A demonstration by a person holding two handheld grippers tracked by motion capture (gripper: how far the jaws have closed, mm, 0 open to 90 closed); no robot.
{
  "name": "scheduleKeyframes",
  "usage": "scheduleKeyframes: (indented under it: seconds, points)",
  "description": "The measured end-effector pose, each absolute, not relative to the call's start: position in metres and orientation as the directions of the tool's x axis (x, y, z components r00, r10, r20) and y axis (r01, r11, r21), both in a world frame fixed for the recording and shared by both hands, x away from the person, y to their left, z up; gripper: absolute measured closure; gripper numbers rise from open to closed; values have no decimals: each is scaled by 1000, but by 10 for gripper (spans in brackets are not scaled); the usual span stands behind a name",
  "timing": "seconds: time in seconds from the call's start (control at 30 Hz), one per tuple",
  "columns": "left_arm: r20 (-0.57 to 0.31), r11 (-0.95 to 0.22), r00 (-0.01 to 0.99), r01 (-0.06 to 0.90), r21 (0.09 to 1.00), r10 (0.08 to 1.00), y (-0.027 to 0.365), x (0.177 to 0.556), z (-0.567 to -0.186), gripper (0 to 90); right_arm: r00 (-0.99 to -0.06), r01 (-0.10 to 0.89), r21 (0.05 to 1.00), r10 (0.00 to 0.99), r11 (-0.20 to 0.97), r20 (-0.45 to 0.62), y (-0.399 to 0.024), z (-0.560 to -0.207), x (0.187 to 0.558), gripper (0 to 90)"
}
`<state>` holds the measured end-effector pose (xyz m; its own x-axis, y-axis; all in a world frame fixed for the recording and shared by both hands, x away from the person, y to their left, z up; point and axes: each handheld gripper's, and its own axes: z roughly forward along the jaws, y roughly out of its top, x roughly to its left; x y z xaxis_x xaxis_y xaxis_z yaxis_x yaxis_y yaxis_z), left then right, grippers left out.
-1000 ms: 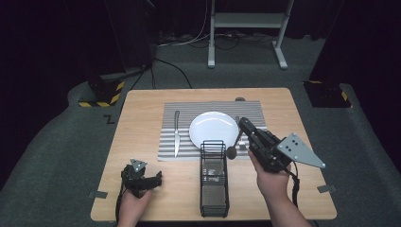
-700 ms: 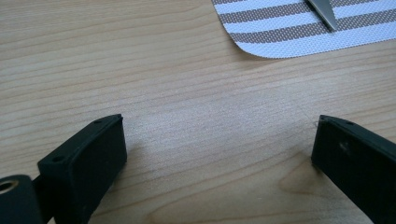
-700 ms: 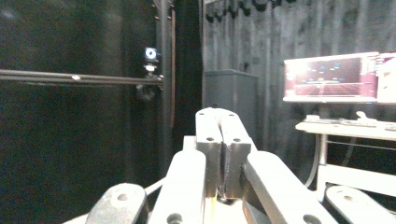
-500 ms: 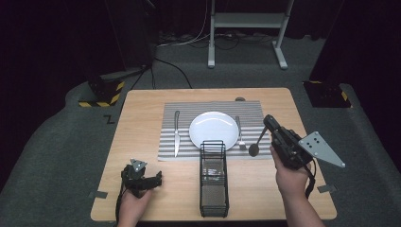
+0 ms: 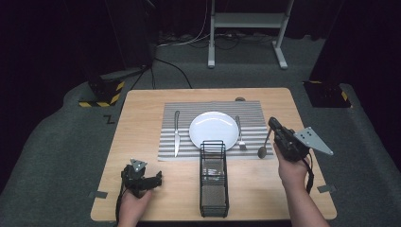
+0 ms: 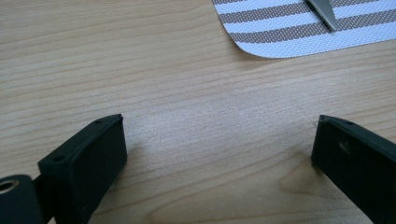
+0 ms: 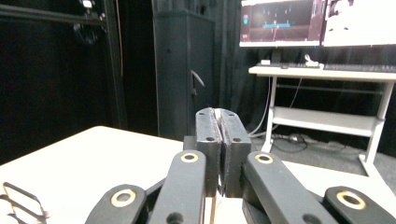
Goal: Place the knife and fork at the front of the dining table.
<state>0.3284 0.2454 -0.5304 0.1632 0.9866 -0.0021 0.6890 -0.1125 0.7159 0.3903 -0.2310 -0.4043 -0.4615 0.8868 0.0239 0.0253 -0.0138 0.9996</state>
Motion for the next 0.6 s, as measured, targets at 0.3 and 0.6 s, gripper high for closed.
scheduleKeyframes:
  seconds: [0.3,0.6]
  points:
    - [-5,-108,160,689,717,987,245,328,-530,38,-441,98,995,897,15,30,-227,-423,427,882]
    - [-8,-104,157,689,717,988,245,327,-530,42,-431,142,990,901,9,53,-221,-430,448,882]
